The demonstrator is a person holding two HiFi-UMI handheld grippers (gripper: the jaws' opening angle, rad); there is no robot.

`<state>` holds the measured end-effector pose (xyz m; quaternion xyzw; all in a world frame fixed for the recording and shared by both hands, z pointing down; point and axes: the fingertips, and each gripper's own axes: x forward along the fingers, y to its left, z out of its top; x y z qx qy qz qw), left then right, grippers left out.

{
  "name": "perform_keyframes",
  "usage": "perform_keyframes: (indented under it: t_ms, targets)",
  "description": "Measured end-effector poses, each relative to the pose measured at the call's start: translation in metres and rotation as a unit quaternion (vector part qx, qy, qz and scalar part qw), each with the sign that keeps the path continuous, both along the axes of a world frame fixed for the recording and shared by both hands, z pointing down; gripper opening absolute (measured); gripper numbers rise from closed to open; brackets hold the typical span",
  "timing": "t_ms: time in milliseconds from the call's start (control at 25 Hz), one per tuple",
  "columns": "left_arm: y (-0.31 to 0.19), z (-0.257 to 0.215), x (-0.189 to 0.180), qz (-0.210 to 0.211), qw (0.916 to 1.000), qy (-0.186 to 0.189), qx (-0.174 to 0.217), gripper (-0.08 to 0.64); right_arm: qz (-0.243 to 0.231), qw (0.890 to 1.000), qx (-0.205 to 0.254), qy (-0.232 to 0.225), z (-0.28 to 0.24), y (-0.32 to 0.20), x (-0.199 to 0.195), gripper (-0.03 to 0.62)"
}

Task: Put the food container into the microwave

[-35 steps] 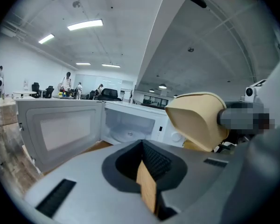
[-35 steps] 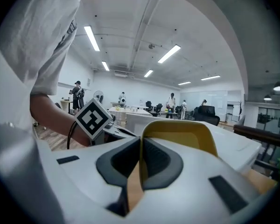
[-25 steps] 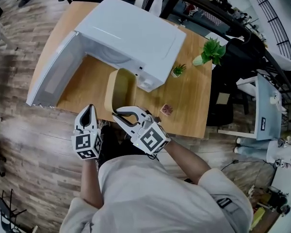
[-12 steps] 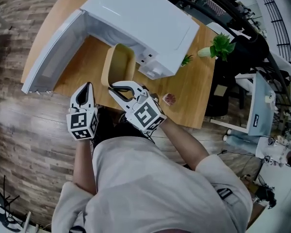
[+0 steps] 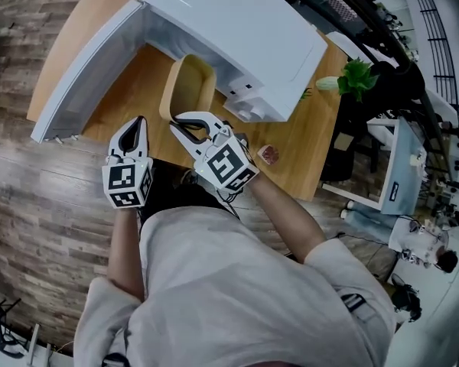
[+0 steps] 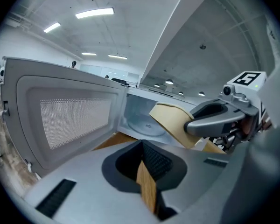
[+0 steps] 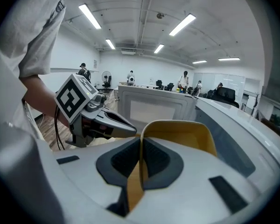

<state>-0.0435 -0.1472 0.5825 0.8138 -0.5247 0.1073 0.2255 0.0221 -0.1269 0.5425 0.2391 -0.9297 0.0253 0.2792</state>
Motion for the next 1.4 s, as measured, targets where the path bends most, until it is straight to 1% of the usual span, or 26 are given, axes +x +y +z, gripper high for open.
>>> perform_keyframes:
  t_ms: [280, 560, 880, 1400]
  targets:
    - [-0.009, 0.008, -0.006, 0.005, 0.9999, 0.009, -0.007, 0.012, 0.000, 1.000, -0.007, 0.027, 0.013, -0.017, -0.008, 0.020]
    - [-0.017, 0.021, -0.016, 0.005, 0.9997, 0.016, -0.019, 0.012, -0.010, 0.997, -0.001, 0.079, 0.036, -0.033, -0.015, 0.021]
    - [-0.030, 0.029, -0.023, 0.015, 0.9994, 0.017, -0.025, 0.012, -0.008, 0.990, 0.015, 0.137, 0.056, -0.054, -0.017, 0.023]
    - [-0.054, 0.039, -0.033, 0.029, 0.9987, 0.014, -0.038, 0.012, 0.012, 0.986, 0.012, 0.166, 0.070, -0.090, -0.020, 0.025]
